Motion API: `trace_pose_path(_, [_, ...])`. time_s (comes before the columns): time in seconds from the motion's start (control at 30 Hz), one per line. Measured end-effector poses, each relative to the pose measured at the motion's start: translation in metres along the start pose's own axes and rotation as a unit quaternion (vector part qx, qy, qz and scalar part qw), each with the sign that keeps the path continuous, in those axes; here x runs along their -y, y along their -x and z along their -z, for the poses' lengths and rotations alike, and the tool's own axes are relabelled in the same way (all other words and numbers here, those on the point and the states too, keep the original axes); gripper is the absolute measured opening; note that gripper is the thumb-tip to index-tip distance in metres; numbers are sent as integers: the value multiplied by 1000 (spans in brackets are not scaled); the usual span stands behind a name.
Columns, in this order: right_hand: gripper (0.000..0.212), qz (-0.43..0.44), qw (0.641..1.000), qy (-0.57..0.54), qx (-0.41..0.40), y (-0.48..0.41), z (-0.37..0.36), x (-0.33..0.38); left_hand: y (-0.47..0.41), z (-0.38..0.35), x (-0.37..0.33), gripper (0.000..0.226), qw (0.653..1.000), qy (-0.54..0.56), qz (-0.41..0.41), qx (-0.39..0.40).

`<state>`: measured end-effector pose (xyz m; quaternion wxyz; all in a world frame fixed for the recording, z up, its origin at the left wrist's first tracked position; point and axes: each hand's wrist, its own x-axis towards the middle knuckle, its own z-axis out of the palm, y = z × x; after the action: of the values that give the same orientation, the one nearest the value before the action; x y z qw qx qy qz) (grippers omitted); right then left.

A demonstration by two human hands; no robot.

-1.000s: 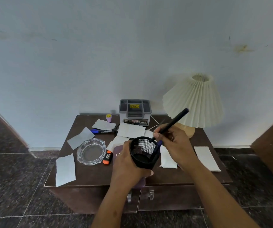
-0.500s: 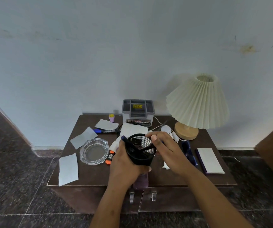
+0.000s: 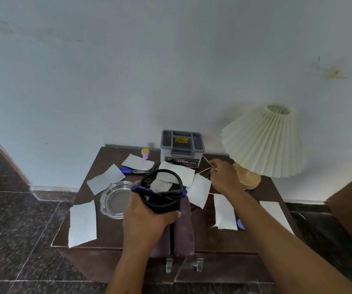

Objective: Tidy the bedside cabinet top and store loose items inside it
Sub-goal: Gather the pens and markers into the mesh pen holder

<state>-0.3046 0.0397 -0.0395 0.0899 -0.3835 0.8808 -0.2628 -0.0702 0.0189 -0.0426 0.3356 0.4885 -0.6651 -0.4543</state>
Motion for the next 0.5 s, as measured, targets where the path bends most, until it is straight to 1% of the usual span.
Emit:
trace_pose_path(0.1, [31,-19,988,155,15,-27,-11,2,-3,1,3,99,999,20,-10,-26])
trace_pose_path(0.17, [33,-43,975,218,26,-43,-19,6,-6,0,5,99,999,28,-20,-28])
trace_pose_path(0.23, [38,-75,961,260,60,-57,-25,9,-9,1,7,99,999,29,-20,-27])
trace_pose_path(0.27, [40,-93,956,266,77,-63,-27,9,-10,1,8,99,999,32,-17,-30])
trace_pose_path(0.33, [40,-131,957,242,91,-72,-32,5,-14,4,9,99,998,39,-12,-45])
trace_pose_path(0.43, [38,-166,955,231,84,-78,-36,4,-17,6,11,98,997,48,-10,-65])
trace_pose_path(0.5, [39,-177,957,223,58,-79,-35,5,-17,6,11,98,996,54,-7,-70])
